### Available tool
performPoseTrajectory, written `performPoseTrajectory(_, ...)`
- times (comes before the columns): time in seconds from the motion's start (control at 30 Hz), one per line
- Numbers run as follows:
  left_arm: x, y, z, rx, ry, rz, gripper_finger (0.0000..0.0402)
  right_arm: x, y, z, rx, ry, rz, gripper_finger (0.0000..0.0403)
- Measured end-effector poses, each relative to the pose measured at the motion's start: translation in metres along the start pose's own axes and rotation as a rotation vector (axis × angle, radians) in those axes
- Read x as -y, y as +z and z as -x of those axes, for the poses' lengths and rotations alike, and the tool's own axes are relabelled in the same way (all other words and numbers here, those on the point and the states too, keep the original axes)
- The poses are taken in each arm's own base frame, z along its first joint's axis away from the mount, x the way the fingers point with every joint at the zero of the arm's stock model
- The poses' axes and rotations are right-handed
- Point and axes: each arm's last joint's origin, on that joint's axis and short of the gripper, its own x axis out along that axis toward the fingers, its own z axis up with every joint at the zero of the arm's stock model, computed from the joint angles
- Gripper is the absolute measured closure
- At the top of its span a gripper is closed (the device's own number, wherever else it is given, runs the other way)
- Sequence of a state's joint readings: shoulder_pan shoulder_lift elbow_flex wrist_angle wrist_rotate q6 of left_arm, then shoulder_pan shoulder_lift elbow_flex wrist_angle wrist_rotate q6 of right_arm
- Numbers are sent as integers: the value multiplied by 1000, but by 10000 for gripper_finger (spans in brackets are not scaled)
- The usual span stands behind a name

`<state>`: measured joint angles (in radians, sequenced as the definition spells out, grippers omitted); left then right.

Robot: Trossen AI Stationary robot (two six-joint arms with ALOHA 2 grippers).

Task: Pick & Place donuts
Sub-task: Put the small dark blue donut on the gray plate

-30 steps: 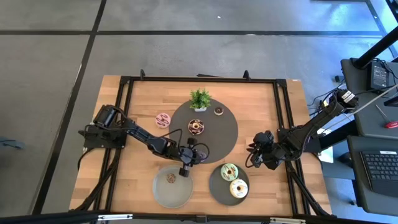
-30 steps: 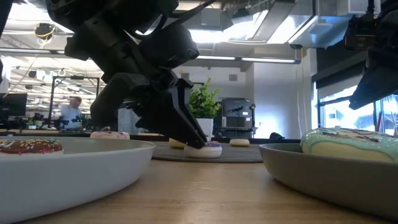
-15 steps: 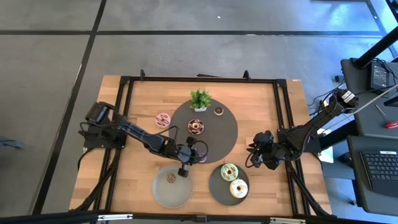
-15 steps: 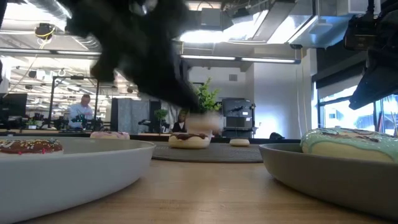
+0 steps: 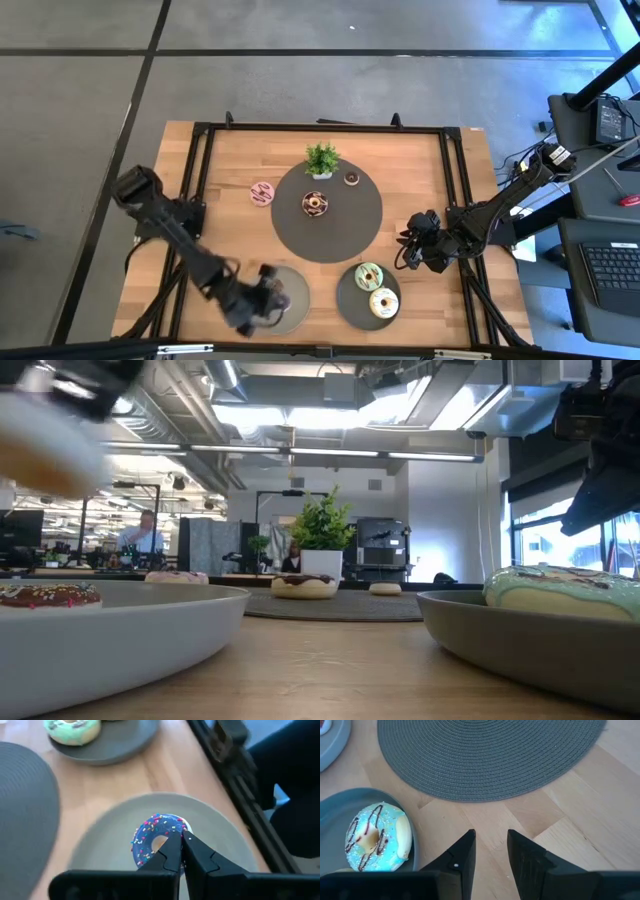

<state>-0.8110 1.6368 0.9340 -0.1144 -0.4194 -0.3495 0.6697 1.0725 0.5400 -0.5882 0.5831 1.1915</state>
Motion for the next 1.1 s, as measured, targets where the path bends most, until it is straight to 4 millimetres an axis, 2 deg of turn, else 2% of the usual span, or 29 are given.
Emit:
performPoseTrajectory(0.1,20,-12,1,5,13,-5,398,0,0,0,1,0,-2,289)
performPoseTrajectory(0.23,32,-26,-6,-19,43,-1,398,-1,1,0,5,12,-12,289)
performPoseTrajectory(0.53,34,-47,-30,-101,89,-22,398,-4,2,0,17,36,-27,289)
performPoseTrajectory(1.1,32,-49,-28,-126,111,-48,397,-4,2,0,15,36,-26,289)
